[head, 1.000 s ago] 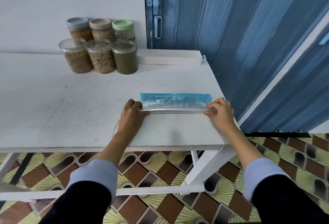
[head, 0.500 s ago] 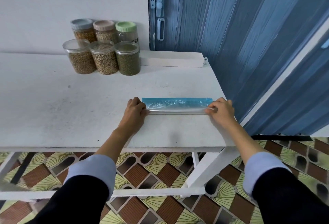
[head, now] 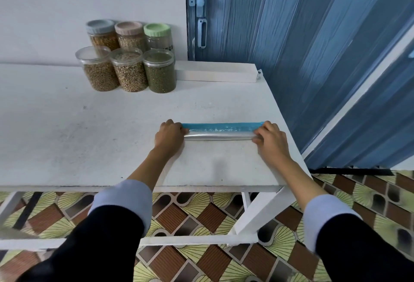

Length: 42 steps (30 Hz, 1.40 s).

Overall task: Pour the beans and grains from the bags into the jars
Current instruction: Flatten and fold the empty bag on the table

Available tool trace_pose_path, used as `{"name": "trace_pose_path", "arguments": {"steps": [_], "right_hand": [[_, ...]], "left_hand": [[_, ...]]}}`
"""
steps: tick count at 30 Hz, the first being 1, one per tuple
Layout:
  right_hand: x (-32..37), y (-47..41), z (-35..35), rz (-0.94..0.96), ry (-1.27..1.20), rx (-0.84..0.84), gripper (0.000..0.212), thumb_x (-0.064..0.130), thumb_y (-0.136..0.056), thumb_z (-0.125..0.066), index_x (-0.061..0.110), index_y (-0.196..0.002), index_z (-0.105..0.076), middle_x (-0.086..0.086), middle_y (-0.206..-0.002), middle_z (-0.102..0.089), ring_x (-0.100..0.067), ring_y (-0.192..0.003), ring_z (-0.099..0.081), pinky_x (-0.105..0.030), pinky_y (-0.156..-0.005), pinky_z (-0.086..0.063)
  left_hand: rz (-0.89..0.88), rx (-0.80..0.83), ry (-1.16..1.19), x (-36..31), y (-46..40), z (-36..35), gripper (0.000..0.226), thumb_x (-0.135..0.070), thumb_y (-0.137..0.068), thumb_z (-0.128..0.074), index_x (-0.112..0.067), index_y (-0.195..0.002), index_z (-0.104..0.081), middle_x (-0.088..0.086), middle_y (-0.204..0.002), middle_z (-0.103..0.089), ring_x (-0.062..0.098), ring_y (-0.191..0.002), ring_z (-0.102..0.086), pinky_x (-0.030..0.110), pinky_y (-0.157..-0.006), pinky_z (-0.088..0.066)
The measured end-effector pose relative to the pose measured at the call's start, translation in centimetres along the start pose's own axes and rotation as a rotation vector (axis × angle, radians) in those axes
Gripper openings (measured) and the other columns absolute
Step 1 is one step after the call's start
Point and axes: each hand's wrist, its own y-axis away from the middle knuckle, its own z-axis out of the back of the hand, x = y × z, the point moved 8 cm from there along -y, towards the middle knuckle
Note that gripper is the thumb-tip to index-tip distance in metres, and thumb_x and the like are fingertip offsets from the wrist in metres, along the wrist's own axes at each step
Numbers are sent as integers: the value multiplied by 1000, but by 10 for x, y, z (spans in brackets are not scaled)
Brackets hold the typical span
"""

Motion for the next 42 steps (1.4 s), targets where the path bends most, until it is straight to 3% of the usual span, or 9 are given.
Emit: {"name": "trace_pose_path", "arguments": {"steps": [5,8,11,18,24,29,34,38,42], "right_hand": [[2,-12,-2,42,19,44,3,-2,-80,-68,-1,-77,-67,-11,-82,-60,-35,-81,-56,-36,-71,-38],[-1,-17,-3,26,24,84,6,1,-85,-63,-1,-81,-67,-11,-87,-58,-31,-87,-54,-32,-73,-30],[-3,-23,-4,0,35,184,10,8,-89,-60,1,-88,-68,-6,-90,-54,-26,-97,-50,-31,-77,-29],[16,-29,-5,-128,55,305,17,-1,-87,-48,8,-99,-54,-4,-104,-41,-28,-107,-41,-34,-83,-34],[52,-20,-14,59,-96,72,8,1,-84,-61,-4,-88,-67,-15,-92,-61,-32,-89,-55,-38,-71,-44],[39,-42,-24,-60,-128,261,18,10,-92,-55,3,-96,-72,-11,-97,-62,-28,-100,-50,-36,-81,-39],[26,-58,-34,-207,-200,453,17,15,-87,-61,14,-72,-68,-4,-79,-60,-24,-88,-52,-29,-74,-35],[19,-64,-38,-296,-269,434,13,16,-84,-67,13,-93,-75,-4,-103,-70,-23,-103,-59,-30,-90,-44],[27,-59,-33,-172,-226,265,19,21,-87,-64,15,-104,-67,-6,-112,-57,-24,-110,-50,-30,-87,-33]], "left_hand": [[-3,-267,-128,-13,18,18,30,-23,-92,-59,-2,-115,-56,13,-114,-48,28,-102,-48,41,-79,-49],[-290,-402,-167,-44,31,15,36,3,-69,-75,-3,-101,-59,14,-98,-58,31,-86,-56,41,-66,-49],[-503,-334,-141,-66,45,-13,28,1,-67,-77,-5,-91,-64,10,-88,-62,28,-79,-60,42,-69,-54],[-483,-257,13,-63,19,-15,5,4,-77,-68,0,-75,-67,14,-74,-63,34,-72,-58,38,-61,-45],[-330,-42,36,-60,-2,-15,18,0,-89,-50,5,-89,-68,18,-96,-64,33,-99,-52,38,-82,-38],[-304,-25,-256,-86,-10,-2,26,-10,-94,-45,-4,-108,-66,11,-108,-61,27,-108,-49,32,-82,-37],[-451,-93,-348,-101,8,-28,24,-12,-95,-45,-8,-115,-56,10,-113,-60,28,-107,-52,34,-92,-35],[-418,-65,-402,-94,7,-50,32,-21,-96,-44,-4,-123,-47,13,-124,-54,30,-117,-48,42,-104,-28],[-431,-63,-395,-96,-1,-54,34,-26,-98,-43,-1,-121,-48,15,-126,-53,32,-118,-46,43,-101,-27]]}}
